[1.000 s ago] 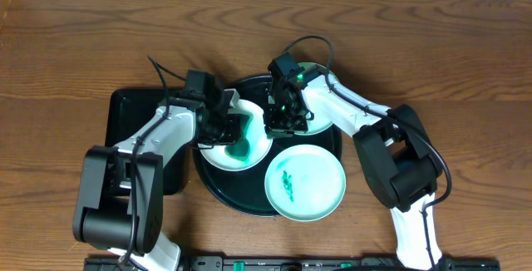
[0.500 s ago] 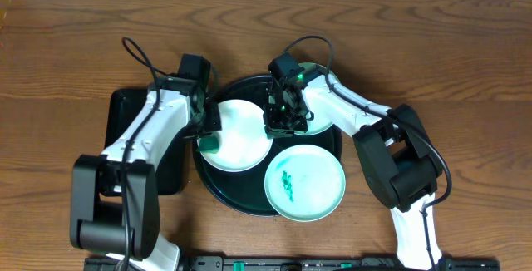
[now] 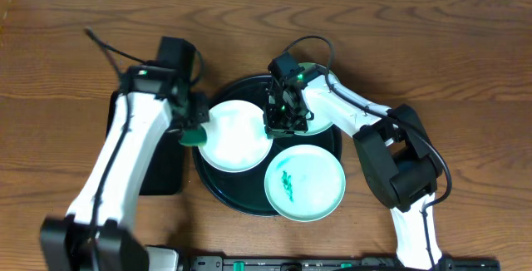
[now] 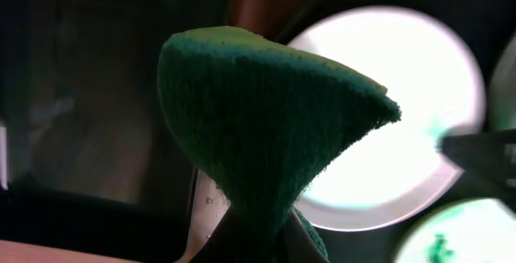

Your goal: Clean dirty plates on tray and stack at the side

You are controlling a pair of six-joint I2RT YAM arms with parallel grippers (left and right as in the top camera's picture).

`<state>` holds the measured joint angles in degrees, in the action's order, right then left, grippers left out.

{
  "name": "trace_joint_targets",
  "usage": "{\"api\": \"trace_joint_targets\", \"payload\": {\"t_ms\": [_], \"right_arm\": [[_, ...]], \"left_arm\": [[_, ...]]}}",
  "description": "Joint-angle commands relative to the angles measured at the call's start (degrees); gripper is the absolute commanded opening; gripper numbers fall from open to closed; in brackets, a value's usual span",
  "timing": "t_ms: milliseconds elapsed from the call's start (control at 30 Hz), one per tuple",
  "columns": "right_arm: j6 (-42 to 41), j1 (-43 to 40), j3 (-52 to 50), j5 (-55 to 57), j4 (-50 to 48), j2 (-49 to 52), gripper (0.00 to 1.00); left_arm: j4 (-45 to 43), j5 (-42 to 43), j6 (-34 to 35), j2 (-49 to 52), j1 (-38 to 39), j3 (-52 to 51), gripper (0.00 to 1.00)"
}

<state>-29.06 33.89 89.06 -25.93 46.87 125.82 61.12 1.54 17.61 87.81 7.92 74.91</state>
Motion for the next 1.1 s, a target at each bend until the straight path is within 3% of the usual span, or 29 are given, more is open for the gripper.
{"api": "trace_joint_targets", "payload": {"t_ms": [0, 433, 700, 1067], "right_arm": [[2.58, 1.14, -0.61, 5.2, 0.22, -0.81, 0.01], [5.66, 11.91, -0.61, 41.03, 0.79, -13.77, 0.01], [10.62, 20.31, -0.61, 68.63, 0.81, -20.0, 0.01], [14.84, 28.98, -0.61, 97.37, -0.07, -24.76, 0.01]], "left_arm": [[0.61, -0.11, 0.02, -2.56, -3.06, 1.29, 0.07], [1.38, -0.07, -2.54, 0.66, -18.34, 1.29, 0.07], [1.16, -0.07, -2.51, 2.34, -19.54, 1.27, 0.07], [0.94, -0.09, -2.51, 2.43, -19.54, 1.27, 0.07]]}}
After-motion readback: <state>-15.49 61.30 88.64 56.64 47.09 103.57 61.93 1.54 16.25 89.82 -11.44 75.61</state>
